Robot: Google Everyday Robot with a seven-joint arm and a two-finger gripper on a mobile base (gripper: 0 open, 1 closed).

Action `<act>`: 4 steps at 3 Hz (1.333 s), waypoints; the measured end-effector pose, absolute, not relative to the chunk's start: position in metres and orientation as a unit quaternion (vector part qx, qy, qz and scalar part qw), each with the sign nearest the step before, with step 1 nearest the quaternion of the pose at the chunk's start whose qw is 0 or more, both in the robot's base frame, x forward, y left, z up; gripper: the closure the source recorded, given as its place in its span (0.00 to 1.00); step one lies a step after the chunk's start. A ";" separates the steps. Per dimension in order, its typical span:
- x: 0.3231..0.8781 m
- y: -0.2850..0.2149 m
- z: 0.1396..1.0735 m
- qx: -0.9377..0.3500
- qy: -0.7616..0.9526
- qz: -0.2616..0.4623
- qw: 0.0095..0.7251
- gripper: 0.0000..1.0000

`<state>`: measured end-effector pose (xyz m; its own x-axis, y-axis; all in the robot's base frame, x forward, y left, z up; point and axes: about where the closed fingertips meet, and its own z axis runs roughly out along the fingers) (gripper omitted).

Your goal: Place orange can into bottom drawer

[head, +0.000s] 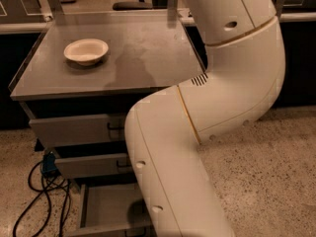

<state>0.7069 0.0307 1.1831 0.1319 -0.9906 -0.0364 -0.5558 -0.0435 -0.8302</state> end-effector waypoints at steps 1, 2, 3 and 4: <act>0.712 0.034 1.186 -0.656 0.582 -0.301 0.375 1.00; 0.702 0.022 1.191 -0.670 0.578 -0.273 0.377 1.00; 0.667 -0.039 1.224 -0.672 0.586 -0.239 0.383 1.00; 0.672 -0.037 1.225 -0.670 0.584 -0.241 0.390 1.00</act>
Offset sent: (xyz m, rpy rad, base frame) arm -0.0218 -0.0700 0.0221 0.0778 0.2351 0.0981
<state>0.6717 -0.0368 1.2252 0.2019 -0.9704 -0.1325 -0.5952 -0.0142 -0.8035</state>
